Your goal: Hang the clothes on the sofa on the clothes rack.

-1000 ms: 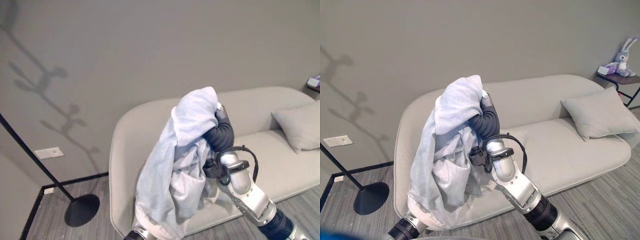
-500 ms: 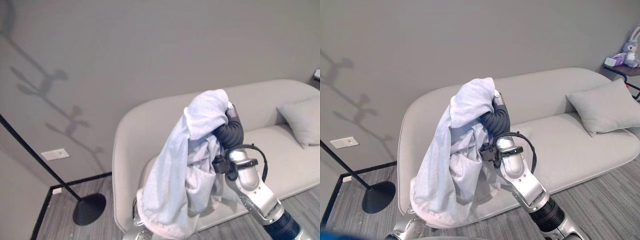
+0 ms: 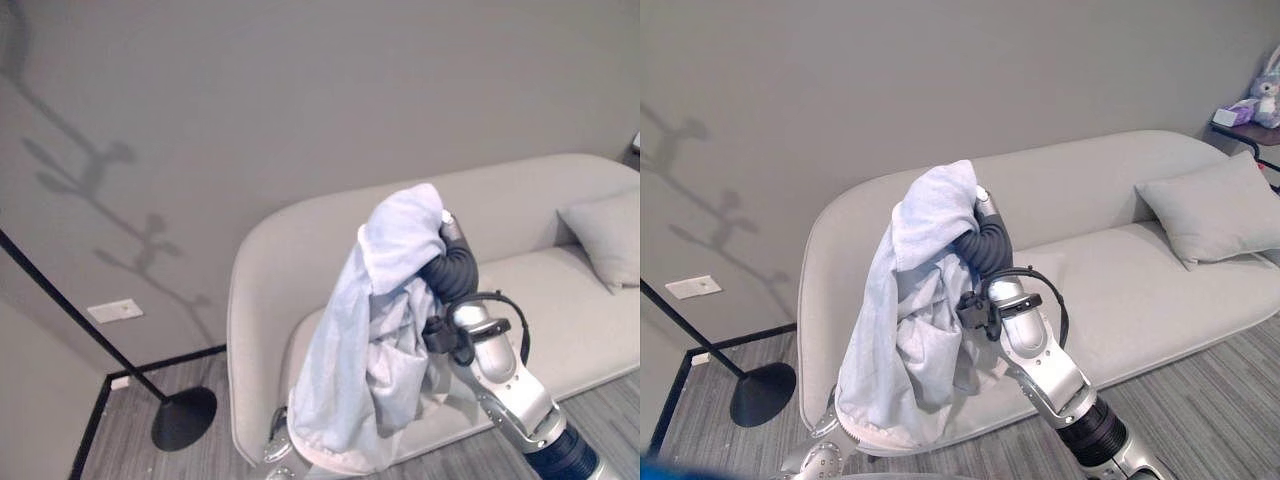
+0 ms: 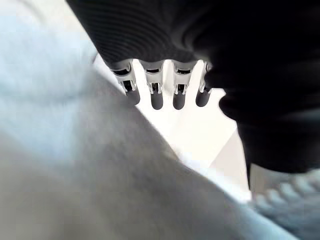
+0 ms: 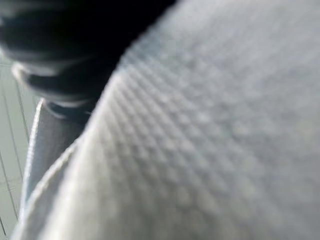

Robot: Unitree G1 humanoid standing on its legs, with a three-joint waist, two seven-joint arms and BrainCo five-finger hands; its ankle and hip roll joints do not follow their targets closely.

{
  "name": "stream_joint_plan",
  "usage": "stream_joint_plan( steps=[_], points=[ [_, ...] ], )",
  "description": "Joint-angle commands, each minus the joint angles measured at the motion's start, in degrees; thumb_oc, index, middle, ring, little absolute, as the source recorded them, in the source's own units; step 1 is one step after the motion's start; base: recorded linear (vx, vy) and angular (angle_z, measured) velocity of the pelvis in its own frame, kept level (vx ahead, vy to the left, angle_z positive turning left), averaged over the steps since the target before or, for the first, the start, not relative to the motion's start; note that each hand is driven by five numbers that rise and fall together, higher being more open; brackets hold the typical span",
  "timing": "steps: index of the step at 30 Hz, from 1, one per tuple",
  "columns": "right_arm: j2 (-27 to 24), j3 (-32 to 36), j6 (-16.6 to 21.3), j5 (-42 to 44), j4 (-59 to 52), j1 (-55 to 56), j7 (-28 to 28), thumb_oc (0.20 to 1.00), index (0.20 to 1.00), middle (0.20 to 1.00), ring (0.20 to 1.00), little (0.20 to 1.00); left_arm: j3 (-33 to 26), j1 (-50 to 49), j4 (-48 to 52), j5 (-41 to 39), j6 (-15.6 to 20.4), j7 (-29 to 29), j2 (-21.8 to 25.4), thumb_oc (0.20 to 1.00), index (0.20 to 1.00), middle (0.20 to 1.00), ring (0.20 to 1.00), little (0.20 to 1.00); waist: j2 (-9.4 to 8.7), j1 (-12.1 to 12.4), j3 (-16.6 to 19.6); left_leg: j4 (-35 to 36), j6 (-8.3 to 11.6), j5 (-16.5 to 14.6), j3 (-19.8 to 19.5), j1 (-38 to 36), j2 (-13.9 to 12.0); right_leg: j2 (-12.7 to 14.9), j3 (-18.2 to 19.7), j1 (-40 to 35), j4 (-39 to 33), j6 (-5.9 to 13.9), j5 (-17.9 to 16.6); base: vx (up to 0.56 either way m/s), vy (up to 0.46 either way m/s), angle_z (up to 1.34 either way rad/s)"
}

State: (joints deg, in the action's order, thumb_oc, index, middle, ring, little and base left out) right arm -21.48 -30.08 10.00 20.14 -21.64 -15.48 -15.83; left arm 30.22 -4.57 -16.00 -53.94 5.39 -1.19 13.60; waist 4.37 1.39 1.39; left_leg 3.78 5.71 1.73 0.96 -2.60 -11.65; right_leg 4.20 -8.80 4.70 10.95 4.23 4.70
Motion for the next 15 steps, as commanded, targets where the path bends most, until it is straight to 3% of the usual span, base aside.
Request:
stream_joint_plan(
  steps=[1, 7, 12, 13, 15],
  points=[
    [4.79, -1.13, 1.94, 3.46, -1.93, -2.7, 1.96, 0.2, 0.2, 0.2, 0.2, 0.2, 3.09, 4.61, 1.87, -3.74, -0.17, 3.61, 1.39, 1.0, 1.0, 1.0, 1.0, 1.0, -4.92, -0.72, 1.41, 1.22, 1.88, 4.16, 2.65, 1.85, -0.47, 1.91, 0.89, -11.57, -13.06, 2.15, -2.82, 0.0, 0.0, 0.0],
    [6.75, -4.19, 0.92, 5.08, -0.78, -3.24, 2.47, 0.2, 0.2, 0.2, 0.2, 0.2, 8.59, 9.32, -2.21, -4.95, -1.23, 3.47, -3.41, 1.0, 1.0, 1.0, 1.0, 1.0, -4.91, -1.57, 1.0, 1.22, 1.78, 4.1, 2.8, 1.68, -0.57, 1.84, 1.35, -11.48, -12.91, 2.01, -2.7, 0.0, 0.0, 0.0],
    [7.44, -4.85, 0.82, 5.23, -0.07, -3.66, 2.21, 0.2, 0.2, 0.2, 0.2, 0.2, 9.95, 10.54, -3.36, -4.67, -1.26, 3.42, -4.67, 1.0, 1.0, 1.0, 1.0, 1.0, -4.89, -1.73, 0.77, 1.22, 1.76, 4.04, 2.95, 1.59, -0.58, 1.8, 1.49, -11.39, -12.81, 1.93, -2.65, 0.0, -0.005, -0.03],
    [7.35, -4.78, 0.79, 5.14, 0.05, -3.65, 2.17, 0.2, 0.2, 0.2, 0.2, 0.2, 9.86, 10.55, -3.47, -4.38, -1.06, 3.34, -4.69, 0.2, 0.2, 0.2, 0.2, 0.2, -4.88, -1.72, 0.72, 1.22, 1.77, 4.05, 2.97, 1.59, -0.57, 1.78, 1.49, -11.37, -12.84, 1.93, -2.66, 0.0, -0.015, -0.11],
    [7.4, -4.65, 0.74, 4.79, 0.42, -3.61, 1.78, 0.2, 0.2, 0.2, 0.2, 0.2, 9.7, 10.52, -4.46, -3.11, -0.3, 2.27, -4.96, 0.2, 0.2, 0.2, 0.2, 0.2, -4.88, -1.67, 0.66, 1.22, 1.74, 4.04, 2.99, 1.53, -0.57, 1.75, 1.48, -11.31, -12.82, 1.94, -2.69, 0.0, -0.019, -0.12]
  ],
)
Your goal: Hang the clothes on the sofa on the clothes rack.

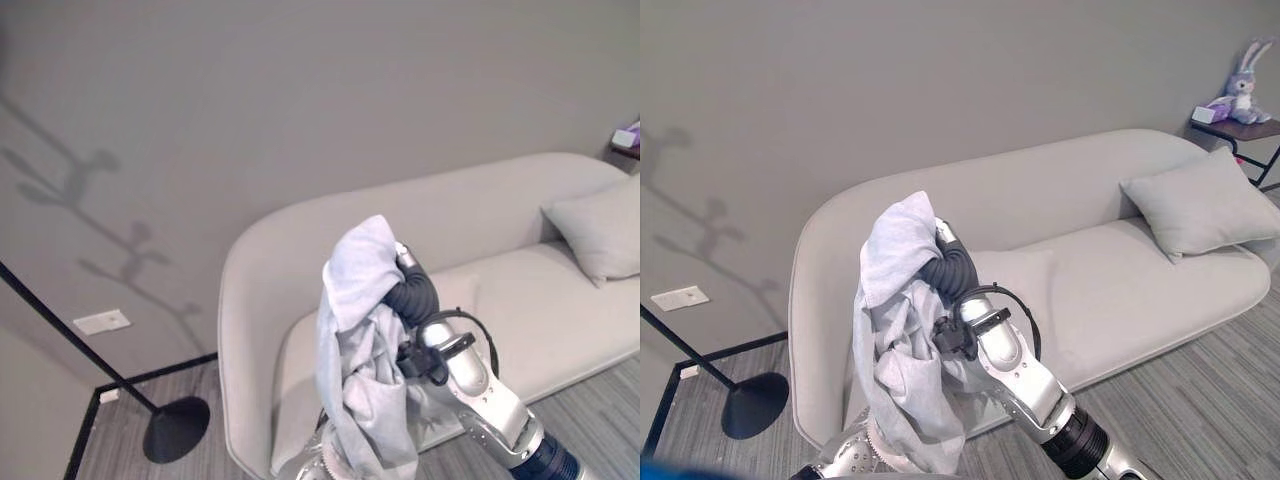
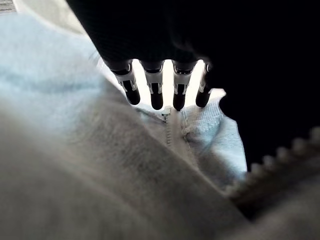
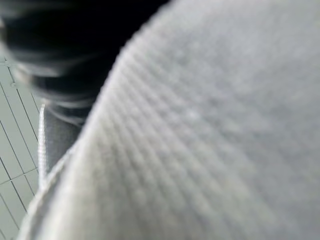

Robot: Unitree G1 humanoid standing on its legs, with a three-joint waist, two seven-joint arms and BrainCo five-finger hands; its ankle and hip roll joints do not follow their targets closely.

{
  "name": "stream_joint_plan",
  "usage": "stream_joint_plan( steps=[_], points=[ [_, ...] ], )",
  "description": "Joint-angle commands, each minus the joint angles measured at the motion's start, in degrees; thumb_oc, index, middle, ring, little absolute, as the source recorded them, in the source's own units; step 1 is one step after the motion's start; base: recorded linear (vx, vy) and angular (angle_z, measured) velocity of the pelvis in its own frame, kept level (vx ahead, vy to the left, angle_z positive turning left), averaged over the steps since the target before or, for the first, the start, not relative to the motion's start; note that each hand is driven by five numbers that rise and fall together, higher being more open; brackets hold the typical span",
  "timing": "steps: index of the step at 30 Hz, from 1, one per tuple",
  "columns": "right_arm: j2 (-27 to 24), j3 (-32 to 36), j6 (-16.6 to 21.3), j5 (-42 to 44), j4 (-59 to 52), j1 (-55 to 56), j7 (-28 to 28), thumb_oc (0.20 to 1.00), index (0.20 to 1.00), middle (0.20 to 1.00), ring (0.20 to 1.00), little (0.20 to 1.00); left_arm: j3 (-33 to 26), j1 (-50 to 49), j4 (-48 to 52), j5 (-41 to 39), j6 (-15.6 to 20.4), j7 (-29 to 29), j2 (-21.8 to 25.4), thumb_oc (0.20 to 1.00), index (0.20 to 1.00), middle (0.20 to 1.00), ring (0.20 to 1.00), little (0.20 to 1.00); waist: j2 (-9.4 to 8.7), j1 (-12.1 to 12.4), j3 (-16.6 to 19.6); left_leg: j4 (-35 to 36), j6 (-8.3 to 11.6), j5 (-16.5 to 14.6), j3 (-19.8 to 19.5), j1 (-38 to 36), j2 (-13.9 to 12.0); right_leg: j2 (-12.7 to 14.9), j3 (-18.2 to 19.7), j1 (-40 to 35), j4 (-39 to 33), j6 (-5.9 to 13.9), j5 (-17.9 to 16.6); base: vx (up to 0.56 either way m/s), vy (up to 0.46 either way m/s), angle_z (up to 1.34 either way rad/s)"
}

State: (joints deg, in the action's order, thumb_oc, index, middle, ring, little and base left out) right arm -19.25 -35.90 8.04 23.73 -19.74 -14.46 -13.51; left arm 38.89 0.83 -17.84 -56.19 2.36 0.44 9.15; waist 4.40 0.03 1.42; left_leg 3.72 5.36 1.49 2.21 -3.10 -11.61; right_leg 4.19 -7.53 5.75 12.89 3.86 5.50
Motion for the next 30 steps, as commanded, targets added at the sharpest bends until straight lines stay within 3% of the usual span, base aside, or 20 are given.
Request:
stream_joint_plan(
  steps=[1, 9, 15, 23, 24, 27, 30],
  points=[
    [5.18, 1.17, 2.74, 1.11, -1.51, -4.6, -0.77, 0.2, 0.2, 0.2, 0.2, 0.2, 0.99, 5.07, -2.72, -0.49, 3.08, 0.2, -0.48, 0.2, 0.2, 0.2, 0.2, 0.2, -4.89, -0.27, 0.6, 1.28, 2.11, 4.29, 1.74, 2.0, -0.61, 1.75, 0.27, -12.41, -14.77, 2.31, -3.49, 0.01, -0.021, -0.1],
    [4.23, 2.91, 2.73, -1.69, -1.82, -4.36, -3.75, 0.2, 0.2, 0.2, 0.2, 0.2, -2.59, 1.73, -2.13, -0.33, 5.34, -4.18, 0.61, 0.2, 0.2, 0.2, 0.2, 0.2, -4.26, -0.02, 0.39, 1.28, 2.11, 4.65, 1.84, 1.74, -0.85, 1.5, 0.39, -12.27, -14.22, 1.98, -3.1, 0.0, -0.007, 0.0],
    [2.45, 6.31, 2.45, -5.6, -1.73, -2.19, -6.5, 0.2, 0.2, 0.2, 0.2, 0.2, -8.65, -3.88, 1.19, -2.7, 8.05, -7.17, 1.9, 0.2, 0.2, 0.2, 0.2, 0.2, -3.56, 0.44, -0.17, 1.28, 2.12, 5.38, 1.36, 1.51, -1.27, 0.84, 0.24, -11.93, -12.5, 1.37, -1.89, 0.0, -0.061, 0.02],
    [-0.04, 6.31, 2.82, -9.04, -2.73, 2.1, -5.52, 0.2, 0.2, 0.2, 0.2, 0.2, -15.38, -11.0, 6.62, -2.8, 10.96, -9.15, 3.42, 0.2, 0.2, 0.2, 0.2, 0.2, -2.4, 1.7, -3.82, 1.28, 2.68, 9.4, -1.27, 4.75, -1.28, 0.27, -0.32, -8.0, -10.07, 0.65, -1.27, -0.11, -0.029, 0.03],
    [-1.29, 6.31, 2.73, -10.96, -2.54, 2.43, -5.75, 0.2, 0.2, 0.2, 0.2, 0.2, -15.18, -10.75, 7.3, -1.9, 11.47, -9.36, 3.81, 0.2, 0.2, 0.2, 0.2, 0.2, -3.0, 1.95, -5.64, 1.28, 2.58, 11.43, -0.97, 7.65, -0.51, 1.16, -1.7, -6.61, -10.18, 0.74, -1.69, -0.23, 0.029, 0.08],
    [-1.84, 5.8, 2.62, -12.43, -2.43, 2.61, -5.64, 0.2, 0.2, 0.2, 0.2, 0.2, -14.75, -11.21, 8.55, -0.45, 11.47, -8.96, 4.41, 0.2, 0.2, 0.2, 0.2, 0.2, -3.5, 1.6, -5.54, 1.28, 2.15, 10.51, 1.59, 7.67, -0.69, 2.1, -2.52, -5.68, -10.67, 1.0, -2.14, -0.12, 0.043, 0.57],
    [-2.11, 5.34, 3.1, -14.19, -1.73, 2.71, -6.09, 0.2, 0.2, 0.2, 0.2, 0.2, -13.47, -11.23, 10.27, 2.79, 11.38, -8.08, 5.35, 0.2, 0.2, 0.2, 0.2, 0.2, -3.62, 0.7, -4.44, 1.24, 2.93, 10.41, 3.79, 3.65, -3.76, 3.59, -2.45, -4.87, -12.2, 2.0, -4.27, -0.04, 0.154, 0.36]
  ],
)
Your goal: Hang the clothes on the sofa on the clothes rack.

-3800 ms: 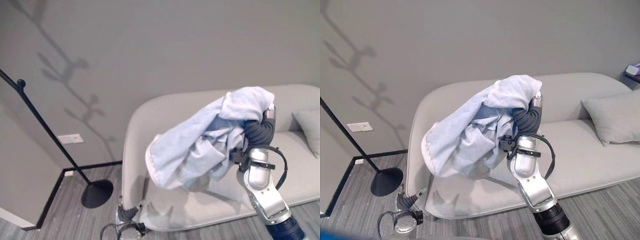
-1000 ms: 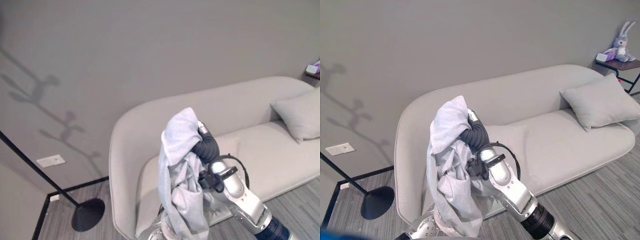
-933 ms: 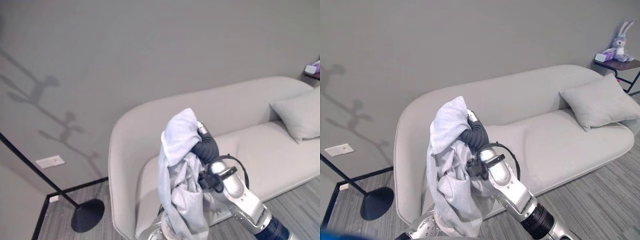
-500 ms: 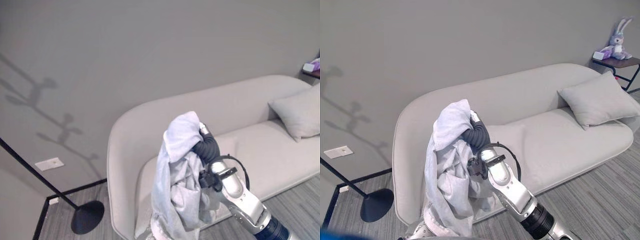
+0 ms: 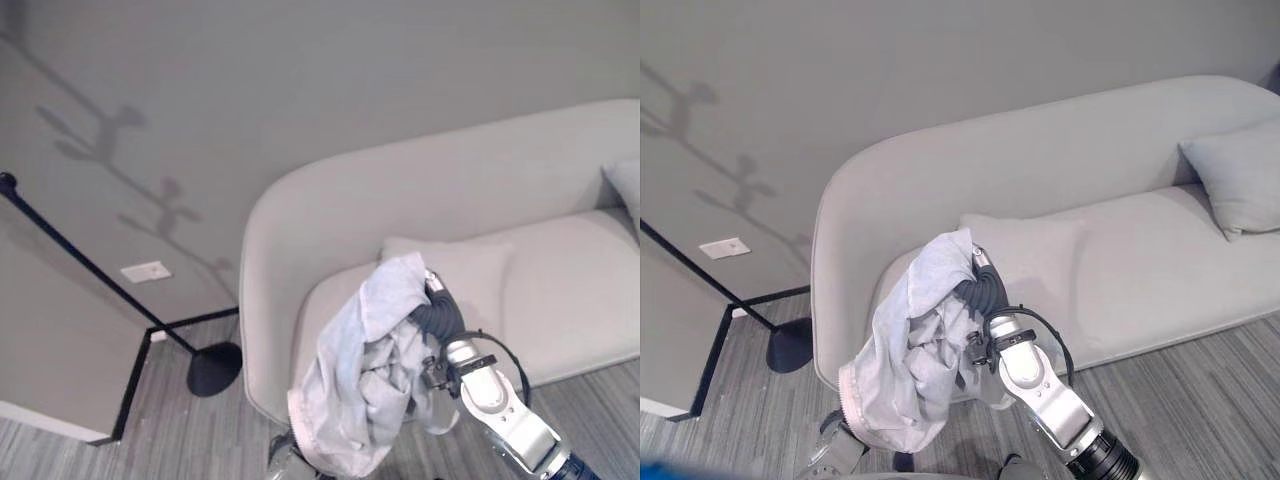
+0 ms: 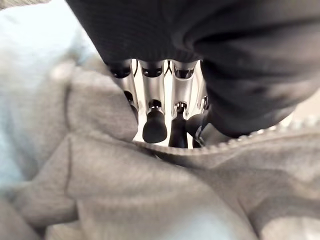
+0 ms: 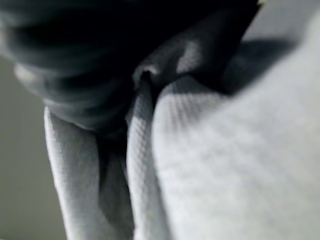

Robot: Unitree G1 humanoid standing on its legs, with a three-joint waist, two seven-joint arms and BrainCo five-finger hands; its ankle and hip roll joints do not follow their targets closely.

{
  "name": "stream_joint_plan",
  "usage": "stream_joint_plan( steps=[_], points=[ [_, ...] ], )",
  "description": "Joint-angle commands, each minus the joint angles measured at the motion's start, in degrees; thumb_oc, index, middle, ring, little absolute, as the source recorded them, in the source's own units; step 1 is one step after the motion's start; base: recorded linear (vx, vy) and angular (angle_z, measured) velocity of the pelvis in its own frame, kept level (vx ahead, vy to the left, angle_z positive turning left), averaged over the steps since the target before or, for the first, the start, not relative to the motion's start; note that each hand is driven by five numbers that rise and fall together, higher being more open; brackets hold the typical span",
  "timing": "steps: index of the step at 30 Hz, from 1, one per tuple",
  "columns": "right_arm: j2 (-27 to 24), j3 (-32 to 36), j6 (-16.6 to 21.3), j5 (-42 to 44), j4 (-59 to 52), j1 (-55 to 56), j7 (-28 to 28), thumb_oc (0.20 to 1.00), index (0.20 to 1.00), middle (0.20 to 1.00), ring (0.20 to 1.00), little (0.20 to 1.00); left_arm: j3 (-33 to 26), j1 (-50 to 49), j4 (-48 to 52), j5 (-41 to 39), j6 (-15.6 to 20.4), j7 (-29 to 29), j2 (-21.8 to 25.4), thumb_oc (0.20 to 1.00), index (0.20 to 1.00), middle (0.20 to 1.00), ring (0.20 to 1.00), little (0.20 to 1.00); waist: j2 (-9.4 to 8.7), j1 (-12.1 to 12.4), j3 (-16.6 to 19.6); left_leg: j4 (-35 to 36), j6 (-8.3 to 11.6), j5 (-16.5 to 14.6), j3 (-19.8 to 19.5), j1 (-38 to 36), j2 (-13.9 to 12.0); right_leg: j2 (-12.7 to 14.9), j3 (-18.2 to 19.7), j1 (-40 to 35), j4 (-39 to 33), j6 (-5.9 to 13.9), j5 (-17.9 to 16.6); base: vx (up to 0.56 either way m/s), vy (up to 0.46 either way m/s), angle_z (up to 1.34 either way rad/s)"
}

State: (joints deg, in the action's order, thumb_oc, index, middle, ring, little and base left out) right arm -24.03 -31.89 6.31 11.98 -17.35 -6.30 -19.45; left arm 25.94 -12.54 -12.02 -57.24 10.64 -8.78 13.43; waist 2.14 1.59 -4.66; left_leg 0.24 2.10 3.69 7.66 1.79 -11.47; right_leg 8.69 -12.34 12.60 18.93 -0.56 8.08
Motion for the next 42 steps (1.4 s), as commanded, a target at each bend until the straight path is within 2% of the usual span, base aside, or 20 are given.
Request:
stream_joint_plan(
  steps=[1, 2, 4, 5, 6, 7, 8, 9, 11, 12, 15, 17, 19, 21, 24, 26, 30, 32, 38, 42],
  points=[
    [2.62, 0.89, 5.22, -2.64, -3.17, -5.74, -0.4, 0.2, 0.2, 0.2, 0.2, 0.2, 0.46, 3.19, 3.07, 4.69, 3.45, 1.09, 0.63, 0.2, 0.2, 0.2, 0.2, 0.2, -0.81, -1.93, 2.05, 4.76, 7.11, 10.35, -0.89, -2.95, -7.18, -0.07, 2.27, -10.84, -18.36, 6.97, -7.21, -0.08, 0.392, 0.18],
    [2.33, 0.57, 5.28, -2.37, -2.35, -6.13, -0.89, 0.2, 0.2, 0.2, 0.2, 0.2, 1.77, 4.68, 2.07, 4.71, 3.86, 0.73, 0.05, 0.2, 0.2, 0.2, 0.2, 0.2, 0.13, -2.9, 2.36, 4.76, 8.71, 14.39, -0.66, -3.44, -10.47, 1.3, 2.16, -9.95, -18.3, 7.84, -7.6, -0.08, 0.45, 0.22],
    [1.92, 0.47, 5.15, -2.97, -1.61, -6.41, -1.44, 0.2, 0.2, 0.2, 0.2, 0.2, 2.88, 5.77, 1.33, 4.72, 4.02, 1.03, -0.4, 0.2, 0.2, 0.2, 0.2, 0.2, 0.83, -3.58, 2.49, 4.76, 10.17, 17.51, -1.18, -3.01, -12.72, 2.91, 1.58, -9.76, -18.34, 8.68, -8.01, -0.04, 0.398, 0.55],
    [1.78, 0.44, 5.1, -3.45, -1.18, -6.43, -1.82, 0.2, 0.2, 0.2, 0.2, 0.2, 3.65, 6.52, 0.9, 4.83, 4.03, 1.04, -0.48, 0.2, 0.2, 0.2, 0.2, 0.2, 0.98, -3.87, 2.58, 4.76, 10.79, 18.54, -1.49, -2.5, -13.68, 4.11, 1.32, -9.79, -18.42, 9.3, -8.43, 0.03, 0.702, 0.74],
    [1.66, 0.41, 5.28, -4.28, -0.36, -6.83, -2.69, 0.2, 0.2, 0.2, 0.2, 0.2, 5.21, 8.43, -0.07, 5.41, 4.67, 1.05, -0.47, 0.2, 0.2, 0.2, 0.2, 0.2, 1.06, -4.05, 2.62, 4.76, 11.7, 17.66, -2.66, -1.13, -14.8, 7.31, 1.51, -10.12, -18.5, 11.13, -9.42, 0.07, 0.755, 0.45],
    [1.54, 0.42, 5.48, -4.44, -0.67, -6.97, -2.73, 0.2, 0.2, 0.2, 0.2, 0.2, 5.62, 9.36, -0.11, 5.67, 5.12, 1.08, -0.25, 0.2, 0.2, 0.2, 0.2, 0.2, 1.05, -3.57, 2.39, 4.76, 11.64, 17.04, -3.81, -0.2, -14.64, 8.38, 1.75, -10.56, -18.6, 11.79, -10.01, 0.12, 0.962, 0.36],
    [1.79, 0.16, 5.5, -5.45, -0.35, -6.82, -3.18, 0.2, 0.2, 0.2, 0.2, 0.2, 6.55, 10.4, -0.27, 5.77, 5.56, 1.42, -0.47, 0.2, 0.2, 0.2, 0.2, 0.2, 0.75, -3.35, 2.2, 3.56, 10.4, 9.23, -4.82, -0.62, -13.2, 10.94, 2.65, -10.74, -19.09, 13.24, -11.49, 0.07, 0.519, 0.4],
    [1.81, 0.18, 5.51, -5.47, -0.34, -6.82, -3.19, 0.2, 0.2, 0.2, 0.2, 0.2, 6.57, 10.42, -0.3, 5.77, 5.58, 1.43, -0.46, 0.2, 0.2, 0.2, 0.2, 0.2, 0.55, -3.29, 2.11, 3.05, 10.28, 8.83, -4.79, -0.54, -12.95, 11.18, 2.74, -10.88, -19.23, 13.36, -11.57, 0.07, 0.542, 0.49],
    [2.08, 0.5, 5.1, -7.44, -1.66, -6.53, -4.04, 0.2, 0.2, 0.2, 0.2, 0.2, 7.91, 12.02, -0.47, 6.25, 5.94, 0.24, -0.58, 0.2, 0.2, 0.2, 0.2, 0.2, -0.5, -3.59, 1.32, -4.59, 8.99, -2.38, -4.57, 2.5, -9.93, 15.62, 2.28, -12.8, -20.32, 14.91, -13.9, 0.04, 0.463, 0.24],
    [2.06, 1.0, 5.13, -7.99, -2.39, -5.71, -4.48, 0.2, 0.2, 0.2, 0.2, 0.2, 8.6, 13.16, -0.82, 6.99, 6.15, -0.57, -0.49, 0.2, 0.2, 0.2, 0.2, 0.2, -1.63, -3.58, 0.86, -10.11, 8.49, -6.2, -5.77, 5.34, -7.37, 18.14, 2.41, -13.11, -20.7, 15.47, -17.22, 0.0, 0.508, 0.38],
    [2.52, 2.07, 5.06, -9.11, -3.16, -4.62, -4.86, 0.2, 0.2, 0.2, 0.2, 0.2, 8.52, 15.57, -1.61, 13.21, 6.36, -1.52, 1.72, 0.2, 0.2, 0.2, 0.2, 0.2, -3.85, -3.17, -0.87, -19.24, 6.2, -12.72, -5.76, 10.34, -2.81, 23.0, 2.53, -11.05, -19.38, 15.24, -26.88, -0.04, 0.493, 0.43],
    [2.88, 1.96, 5.08, -9.04, -3.37, -4.84, -4.39, 0.2, 0.2, 0.2, 0.2, 0.2, 7.46, 15.47, -1.19, 16.19, 6.59, -2.58, 3.49, 0.2, 0.2, 0.2, 0.2, 0.2, -3.82, -2.88, -1.76, -20.46, 4.08, -13.85, -3.99, 10.23, -1.7, 24.15, 0.01, -8.7, -17.59, 14.52, -31.08, -0.04, 0.465, 0.03],
    [3.29, 2.36, 5.23, -8.36, -3.29, -4.84, -4.54, 0.2, 0.2, 0.2, 0.2, 0.2, 6.17, 14.72, -0.38, 18.81, 6.05, -3.37, 4.92, 0.2, 0.2, 0.2, 0.2, 0.2, -3.38, -2.41, -1.89, -18.53, 2.03, -13.64, -0.89, 8.23, -0.62, 22.1, -4.46, -8.29, -15.98, 13.34, -26.87, -0.04, 0.499, -0.52],
    [3.12, 2.85, 5.59, -7.86, -3.39, -4.29, -4.16, 0.2, 0.2, 0.2, 0.2, 0.2, 5.1, 13.68, 0.55, 20.09, 5.17, -2.71, 6.32, 0.2, 0.2, 0.2, 0.2, 0.2, -3.69, -2.19, -1.55, -15.79, 0.33, -12.65, 0.72, 6.63, 1.45, 18.24, -5.23, -8.22, -14.37, 12.15, -22.27, -0.02, 0.428, -0.96],
    [2.32, 4.15, 6.53, -6.87, -4.32, -2.09, -3.46, 0.2, 0.2, 0.2, 0.2, 0.2, 4.49, 12.3, 0.79, 21.88, 3.87, -1.82, 6.79, 0.2, 0.2, 0.2, 0.2, 0.2, -3.34, -2.61, -0.27, -8.76, -1.63, -10.22, 1.47, 2.99, 5.07, 8.6, -0.89, -7.45, -9.98, 9.44, -13.33, 0.05, 0.386, -0.32],
    [1.39, 5.08, 7.11, -6.12, -4.74, -0.67, -3.08, 0.2, 0.2, 0.2, 0.2, 0.2, 4.4, 11.26, 0.68, 22.16, 3.41, -1.01, 6.32, 0.2, 0.2, 0.2, 0.2, 0.2, -3.38, -3.15, 0.71, -4.04, -2.09, -8.43, 1.45, 0.55, 7.55, 2.24, 2.91, -6.93, -8.72, 8.42, -9.55, 0.09, 0.29, -0.11],
    [0.34, 6.77, 7.63, -5.58, -6.09, 2.1, -3.13, 0.2, 0.2, 0.2, 0.2, 0.2, 5.52, 9.93, 0.26, 22.77, 2.45, 0.45, 4.77, 0.2, 0.2, 0.2, 0.2, 0.2, -3.69, -5.66, 0.88, 1.32, -3.0, -6.72, -0.41, -2.68, 11.23, -7.28, 11.17, -5.53, -9.74, 6.87, -7.64, 0.08, 0.184, 0.37],
    [0.09, 7.72, 8.03, -5.37, -6.75, 3.32, -3.54, 0.2, 0.2, 0.2, 0.2, 0.2, 6.42, 9.56, 0.15, 22.69, 2.18, 0.98, 4.17, 0.2, 0.2, 0.2, 0.2, 0.2, -3.89, -6.48, 0.79, 3.17, -3.41, -6.02, -1.57, -3.21, 12.76, -9.38, 12.59, -5.56, -11.28, 6.62, -8.32, 0.03, 0.073, -0.04],
    [0.1, 9.13, 8.53, -4.59, -7.0, 5.63, -3.76, 0.2, 0.2, 0.2, 0.2, 0.2, 7.1, 8.16, 1.77, 23.66, 1.97, 1.59, 4.36, 0.2, 0.2, 0.2, 0.2, 0.2, -4.49, -6.38, 1.93, 2.79, -3.87, -6.91, -2.34, -3.09, 14.05, -9.8, 13.15, -8.89, -16.14, 5.92, -8.74, 0.05, -0.011, 0.29],
    [-0.18, 8.29, 9.07, -4.43, -7.12, 5.45, -3.15, 0.2, 0.2, 0.2, 0.2, 0.2, 5.66, 8.58, 2.2, 23.85, 3.18, 0.09, 3.94, 0.2, 0.2, 0.2, 0.2, 0.2, -5.32, -5.84, 0.77, -7.54, -2.99, -9.67, -1.81, -0.16, 13.96, -8.81, 13.21, -10.17, -17.04, 5.14, -8.83, 0.02, -0.021, 0.04]
  ],
)
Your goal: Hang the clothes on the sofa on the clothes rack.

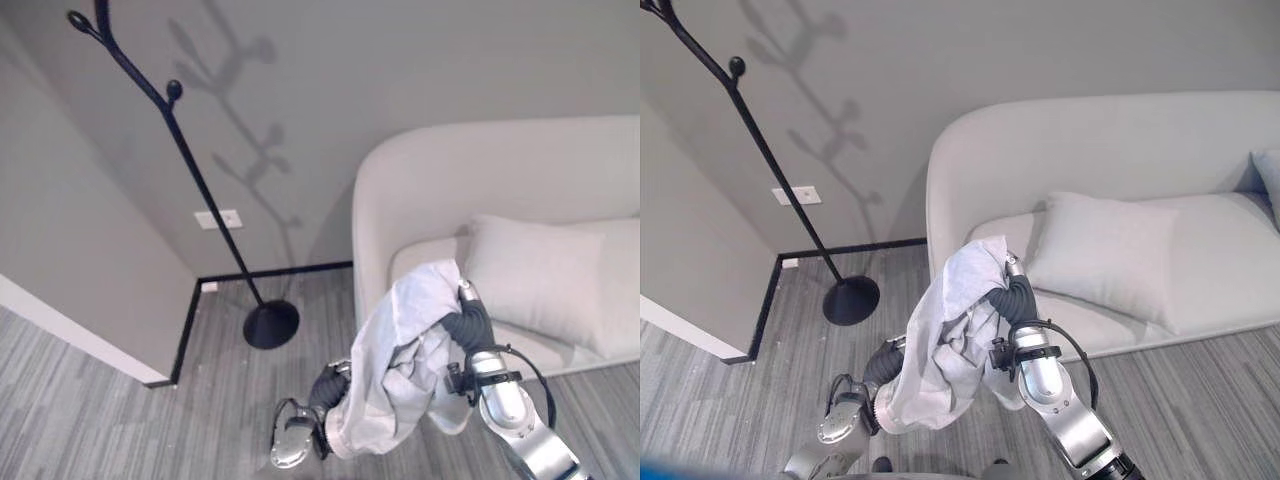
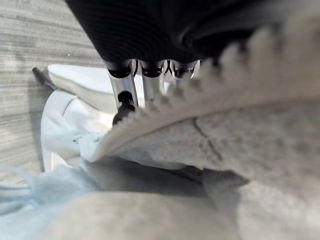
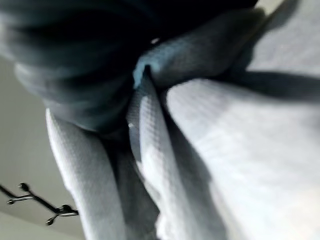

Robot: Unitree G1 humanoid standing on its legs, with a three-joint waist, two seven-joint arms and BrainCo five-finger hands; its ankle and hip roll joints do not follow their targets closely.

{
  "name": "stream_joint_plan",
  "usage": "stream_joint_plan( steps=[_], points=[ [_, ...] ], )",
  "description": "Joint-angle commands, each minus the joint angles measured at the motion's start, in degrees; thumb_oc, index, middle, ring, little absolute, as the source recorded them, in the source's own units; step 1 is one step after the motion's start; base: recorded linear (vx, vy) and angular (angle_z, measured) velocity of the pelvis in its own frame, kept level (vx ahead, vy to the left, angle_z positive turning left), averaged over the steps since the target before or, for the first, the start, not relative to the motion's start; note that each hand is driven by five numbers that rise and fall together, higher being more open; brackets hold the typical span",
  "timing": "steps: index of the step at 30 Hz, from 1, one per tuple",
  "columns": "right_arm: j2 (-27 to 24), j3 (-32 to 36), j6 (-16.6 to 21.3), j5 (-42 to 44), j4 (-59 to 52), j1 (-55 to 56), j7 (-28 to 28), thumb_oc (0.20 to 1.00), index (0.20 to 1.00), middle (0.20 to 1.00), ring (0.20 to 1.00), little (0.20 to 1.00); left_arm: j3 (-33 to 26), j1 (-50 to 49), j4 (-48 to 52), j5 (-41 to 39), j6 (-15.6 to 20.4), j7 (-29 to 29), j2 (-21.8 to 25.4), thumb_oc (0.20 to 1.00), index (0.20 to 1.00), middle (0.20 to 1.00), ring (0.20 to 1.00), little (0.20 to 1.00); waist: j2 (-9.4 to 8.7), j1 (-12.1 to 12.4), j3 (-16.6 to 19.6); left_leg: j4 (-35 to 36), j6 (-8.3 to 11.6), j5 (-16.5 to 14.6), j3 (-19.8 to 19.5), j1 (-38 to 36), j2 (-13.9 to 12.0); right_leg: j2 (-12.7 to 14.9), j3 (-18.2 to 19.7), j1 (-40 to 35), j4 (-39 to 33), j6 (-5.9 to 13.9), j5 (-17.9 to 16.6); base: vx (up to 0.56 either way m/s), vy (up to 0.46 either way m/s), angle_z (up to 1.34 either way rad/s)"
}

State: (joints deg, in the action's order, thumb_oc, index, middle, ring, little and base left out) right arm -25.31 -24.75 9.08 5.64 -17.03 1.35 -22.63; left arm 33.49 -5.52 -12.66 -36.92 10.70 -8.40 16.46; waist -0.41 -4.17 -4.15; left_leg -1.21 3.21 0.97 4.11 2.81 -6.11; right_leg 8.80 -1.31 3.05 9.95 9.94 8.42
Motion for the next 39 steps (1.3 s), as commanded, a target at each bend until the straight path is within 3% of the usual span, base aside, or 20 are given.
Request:
stream_joint_plan(
  steps=[1, 5, 6, 8, 13, 16, 20, 25, 27, 28, 29, 30, 32, 33, 34, 38, 39],
  points=[
    [0.61, 0.3, 6.56, 1.6, -6.95, -3.06, 0.2, 0.2, 0.2, 0.2, 0.2, 0.2, -2.72, 2.31, 3.19, 4.21, 4.37, -1.43, 0.51, 0.2, 0.2, 0.2, 0.2, 0.2, -3.46, 0.67, -1.26, -17.68, -1.82, -5.2, 1.9, 4.65, 8.13, -8.22, 2.11, -1.81, -8.65, -6.43, -9.15, -0.05, -0.025, 0.02],
    [0.36, -0.82, 6.23, 1.25, -5.67, -4.36, -0.27, 0.2, 0.2, 0.2, 0.2, 0.2, -3.64, 2.28, 3.47, 4.16, 5.32, -2.87, -0.08, 0.2, 0.2, 0.2, 0.2, 0.2, -3.47, 1.3, -1.69, -24.19, -0.71, -3.31, 1.0, 8.97, 6.55, -7.84, 1.84, -3.04, -9.74, -6.89, -8.75, 0.02, 0.028, 0.15],
    [0.35, -1.42, 6.1, 1.14, -5.45, -5.11, -0.21, 0.2, 0.2, 0.2, 0.2, 0.2, -4.05, 1.98, 3.6, 3.87, 5.49, -2.89, -0.31, 0.2, 0.2, 0.2, 0.2, 0.2, -3.94, 1.62, -1.14, -21.43, -1.37, -3.94, 1.34, 9.27, 3.57, -6.42, 1.64, -3.86, -10.32, -6.39, -8.32, 0.17, 0.129, 0.1],
    [0.66, -2.29, 5.97, 0.93, -4.94, -6.14, -0.11, 0.2, 0.2, 0.2, 0.2, 0.2, -4.52, 1.5, 4.29, 3.34, 5.32, -2.87, -0.16, 0.2, 0.2, 0.2, 0.2, 0.2, -4.65, 2.22, 0.01, -14.7, -1.91, -4.51, 1.37, 6.67, 0.25, -4.65, 1.48, -4.32, -10.3, -5.7, -7.48, 0.22, 0.15, 0.03],
    [2.64, -5.2, 5.31, 1.49, -1.52, -9.16, -0.4, 0.2, 0.2, 0.2, 0.2, 0.2, -4.54, 2.45, 4.07, -1.31, 6.06, -3.83, -1.53, 0.2, 0.2, 0.2, 0.2, 0.2, -2.54, 3.26, 0.51, 3.51, 2.63, 7.68, -5.25, 5.71, -9.6, -3.14, 4.16, -5.26, -8.56, -4.56, -3.97, 0.2, 0.268, 0.01],
    [3.93, -6.23, 4.46, 5.96, -0.41, -9.01, 0.0, 0.2, 0.2, 0.2, 0.2, 0.2, -3.97, 3.23, 2.87, -5.94, 6.21, -3.86, -3.03, 0.2, 0.2, 0.2, 0.2, 0.2, -1.19, 3.16, 0.76, 4.71, 4.63, 9.73, -7.17, 6.36, -11.42, -1.16, 5.94, -7.45, -9.22, -3.34, -3.27, 0.26, 0.418, 0.12],
    [4.41, -6.77, 2.92, 7.09, 0.35, -7.03, 1.53, 0.2, 0.2, 0.2, 0.2, 0.2, -2.22, 3.74, 0.61, -8.23, 5.03, -3.59, -4.64, 0.2, 0.2, 0.2, 0.2, 0.2, 0.23, 2.59, 1.73, 2.0, 4.69, 5.59, -4.87, 5.66, -9.32, 3.22, 6.18, -9.58, -10.63, -1.21, -4.43, 0.26, 0.49, -0.35],
    [4.62, -6.52, 2.24, 5.42, -0.1, -6.66, 2.24, 0.2, 0.2, 0.2, 0.2, 0.2, -0.71, 5.3, 1.12, -4.78, 3.63, -3.36, -1.32, 0.2, 0.2, 0.2, 0.2, 0.2, -1.96, 2.89, 1.26, -4.27, 1.26, 0.05, -3.15, 7.82, -3.69, 8.73, 7.4, -6.14, -7.35, 0.39, -11.92, 0.13, 0.402, -0.04],
    [4.82, -6.35, 2.26, 5.12, 0.12, -6.88, 2.31, 0.2, 0.2, 0.2, 0.2, 0.2, -0.9, 5.02, 1.29, -3.95, 3.37, -3.31, -0.46, 0.2, 0.2, 0.2, 0.2, 0.2, -2.35, 3.08, 1.06, -4.3, 0.39, -0.53, -2.8, 7.69, -2.74, 9.24, 7.94, -4.89, -5.56, 0.18, -13.86, 0.04, 0.272, -0.12],
    [5.41, -5.95, 2.18, 4.84, 0.19, -7.08, 2.09, 0.2, 0.2, 0.2, 0.2, 0.2, -1.18, 4.93, 1.61, -2.91, 3.09, -3.68, 0.66, 0.2, 0.2, 0.2, 0.2, 0.2, -2.64, 3.18, 0.48, -4.11, -1.11, -1.4, -2.17, 7.1, -1.25, 9.81, 7.97, -2.87, -2.06, -0.3, -17.34, 0.03, 0.221, -0.31],
    [5.44, -5.95, 2.18, 4.84, 0.19, -7.09, 2.08, 0.2, 0.2, 0.2, 0.2, 0.2, -1.19, 4.93, 1.63, -2.9, 3.08, -3.69, 0.68, 0.2, 0.2, 0.2, 0.2, 0.2, -2.7, 3.26, 0.48, -4.11, -1.15, -1.42, -2.07, 7.09, -1.22, 9.85, 8.09, -2.78, -2.01, -0.27, -17.33, 0.05, 0.315, -0.44],
    [5.68, -6.02, 2.08, 4.76, 0.13, -7.28, 2.11, 0.2, 0.2, 0.2, 0.2, 0.2, -1.44, 4.94, 1.78, -2.46, 2.96, -3.8, 1.13, 0.2, 0.2, 0.2, 0.2, 0.2, -2.52, 3.36, 0.23, -3.9, -1.87, -1.82, -1.59, 6.61, -0.76, 10.16, 7.1, -2.08, -0.56, -0.64, -18.3, 0.05, 0.293, -0.19],
    [6.22, -6.06, 2.38, 4.51, 0.22, -7.69, 2.29, 0.2, 0.2, 0.2, 0.2, 0.2, -2.1, 4.59, 1.94, -0.97, 2.58, -4.01, 2.07, 0.2, 0.2, 0.2, 0.2, 0.2, -1.82, 4.21, -0.01, -3.27, -3.29, -3.04, 0.32, 4.74, 0.38, 12.48, -0.61, -1.57, 1.99, -1.62, -19.25, 0.06, 0.344, -0.14],
    [6.21, -6.06, 2.38, 4.5, 0.21, -7.67, 2.28, 0.2, 0.2, 0.2, 0.2, 0.2, -2.09, 4.58, 1.95, -0.96, 2.57, -4.01, 2.07, 0.2, 0.2, 0.2, 0.2, 0.2, -1.84, 4.14, -0.07, -3.21, -3.31, -3.04, 0.26, 4.62, 0.44, 12.53, -0.73, -1.77, 1.91, -1.6, -19.24, 0.07, 0.237, -0.69],
    [6.09, -5.9, 2.56, 4.45, -0.16, -7.3, 2.35, 0.2, 0.2, 0.2, 0.2, 0.2, -2.29, 4.01, 1.86, 0.12, 2.22, -3.5, 2.31, 0.2, 0.2, 0.2, 0.2, 0.2, -1.97, 3.86, 0.41, -2.36, -3.9, -3.47, 1.18, 3.02, 1.58, 11.17, -3.22, -1.67, 1.84, -1.49, -18.54, 0.09, 0.195, -0.61],
    [4.64, -4.63, 3.68, 5.17, -1.7, -6.62, 2.25, 0.2, 0.2, 0.2, 0.2, 0.2, -3.07, 2.25, 2.47, 2.24, 1.67, -2.15, 2.76, 0.2, 0.2, 0.2, 0.2, 0.2, -1.31, 3.11, 1.77, 1.75, -4.22, -3.19, 2.36, -0.54, 3.18, 1.24, -2.73, -0.28, -1.66, -2.79, -9.54, 0.11, 0.154, -0.33],
    [4.6, -4.65, 3.68, 5.18, -1.72, -6.58, 2.24, 0.2, 0.2, 0.2, 0.2, 0.2, -3.07, 2.21, 2.48, 2.25, 1.66, -2.16, 2.73, 0.2, 0.2, 0.2, 0.2, 0.2, -1.25, 3.16, 1.7, 1.94, -4.16, -3.21, 2.39, -0.8, 3.11, 1.16, -2.71, -0.38, -1.57, -2.84, -9.41, 0.13, 0.071, -0.29]
  ],
)
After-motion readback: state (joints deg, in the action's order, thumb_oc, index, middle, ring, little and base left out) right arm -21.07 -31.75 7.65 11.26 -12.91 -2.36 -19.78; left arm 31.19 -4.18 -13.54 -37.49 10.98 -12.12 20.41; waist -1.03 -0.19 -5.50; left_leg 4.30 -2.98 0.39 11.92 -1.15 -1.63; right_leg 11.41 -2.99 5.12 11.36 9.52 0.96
